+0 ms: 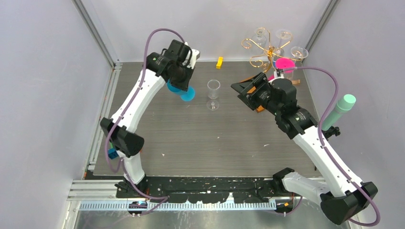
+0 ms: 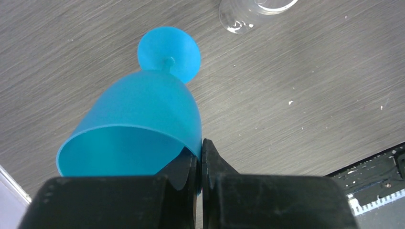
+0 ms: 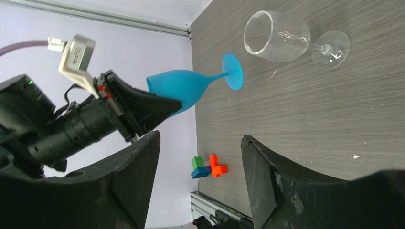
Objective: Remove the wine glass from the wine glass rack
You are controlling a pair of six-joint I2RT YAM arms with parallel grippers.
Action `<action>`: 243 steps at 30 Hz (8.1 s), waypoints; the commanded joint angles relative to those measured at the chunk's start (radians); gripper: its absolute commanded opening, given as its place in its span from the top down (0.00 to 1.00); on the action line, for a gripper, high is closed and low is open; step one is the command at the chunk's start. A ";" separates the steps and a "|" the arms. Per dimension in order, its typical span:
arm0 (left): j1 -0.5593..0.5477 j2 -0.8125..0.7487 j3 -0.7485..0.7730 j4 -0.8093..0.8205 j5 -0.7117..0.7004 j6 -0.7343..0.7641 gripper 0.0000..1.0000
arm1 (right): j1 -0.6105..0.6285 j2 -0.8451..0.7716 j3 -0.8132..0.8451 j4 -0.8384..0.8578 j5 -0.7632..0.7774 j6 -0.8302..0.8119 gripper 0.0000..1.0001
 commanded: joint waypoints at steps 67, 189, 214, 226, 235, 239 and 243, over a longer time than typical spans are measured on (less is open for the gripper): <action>-0.032 0.046 0.010 0.247 0.003 0.102 0.20 | 0.002 -0.020 0.485 -0.597 0.642 -0.371 0.19; -0.029 -0.782 -0.797 0.544 0.099 -0.055 0.00 | -0.576 0.136 0.316 0.030 0.206 -0.165 1.00; -0.029 -0.730 -0.941 0.903 0.418 -0.396 0.00 | -0.576 -0.251 0.158 -0.107 -0.246 0.154 1.00; -0.029 -0.628 -1.078 1.481 0.525 -0.926 0.02 | -0.494 -0.240 -0.087 0.525 -0.463 0.534 1.00; -0.027 -0.441 -1.027 1.797 0.651 -1.190 0.04 | -0.249 -0.183 -0.080 0.597 -0.379 0.505 1.00; -0.017 -0.409 -1.035 1.964 0.665 -1.328 0.05 | -0.225 -0.176 -0.098 0.629 -0.367 0.519 1.00; -0.017 -0.362 -1.053 2.235 0.697 -1.580 0.11 | -0.210 -0.168 -0.120 0.646 -0.358 0.530 1.00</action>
